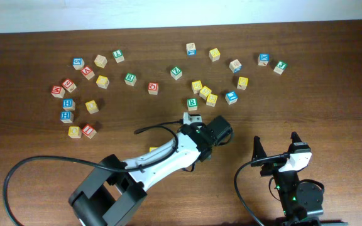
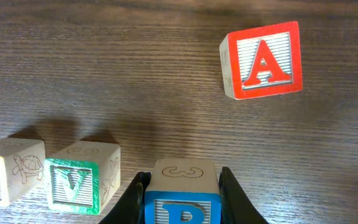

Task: Spell out CVPR
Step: 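Place the blue P block right of the green V block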

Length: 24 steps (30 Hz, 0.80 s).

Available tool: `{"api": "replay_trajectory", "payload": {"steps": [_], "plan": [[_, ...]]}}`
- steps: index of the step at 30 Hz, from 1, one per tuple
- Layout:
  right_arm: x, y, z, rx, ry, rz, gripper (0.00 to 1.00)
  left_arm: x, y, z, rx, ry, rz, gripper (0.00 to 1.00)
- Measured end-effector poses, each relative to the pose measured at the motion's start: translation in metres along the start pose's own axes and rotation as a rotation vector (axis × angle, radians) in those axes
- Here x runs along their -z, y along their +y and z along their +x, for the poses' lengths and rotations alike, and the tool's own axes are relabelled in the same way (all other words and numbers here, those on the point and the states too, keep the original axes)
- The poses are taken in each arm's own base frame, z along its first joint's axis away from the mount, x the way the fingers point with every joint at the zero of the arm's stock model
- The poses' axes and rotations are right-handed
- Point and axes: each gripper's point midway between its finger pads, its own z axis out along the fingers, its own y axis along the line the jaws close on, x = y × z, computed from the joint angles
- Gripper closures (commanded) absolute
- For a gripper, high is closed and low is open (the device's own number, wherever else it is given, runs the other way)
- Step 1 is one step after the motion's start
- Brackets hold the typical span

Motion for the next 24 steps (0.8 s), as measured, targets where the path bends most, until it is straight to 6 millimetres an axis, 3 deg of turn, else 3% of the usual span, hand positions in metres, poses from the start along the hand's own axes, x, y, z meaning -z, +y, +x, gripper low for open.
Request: {"api": "replay_trajectory", "payload": {"steps": [5,24], "plan": [[0.0,0.0,0.0,0.0,0.0,0.0,0.02,-0.006,0.009,-0.011,0.037,-0.009,-0.012,0.82],[0.0,0.0,0.0,0.0,0.0,0.0,0.02,-0.014,0.007,0.01,-0.019,0.079,0.007,0.8]]}}
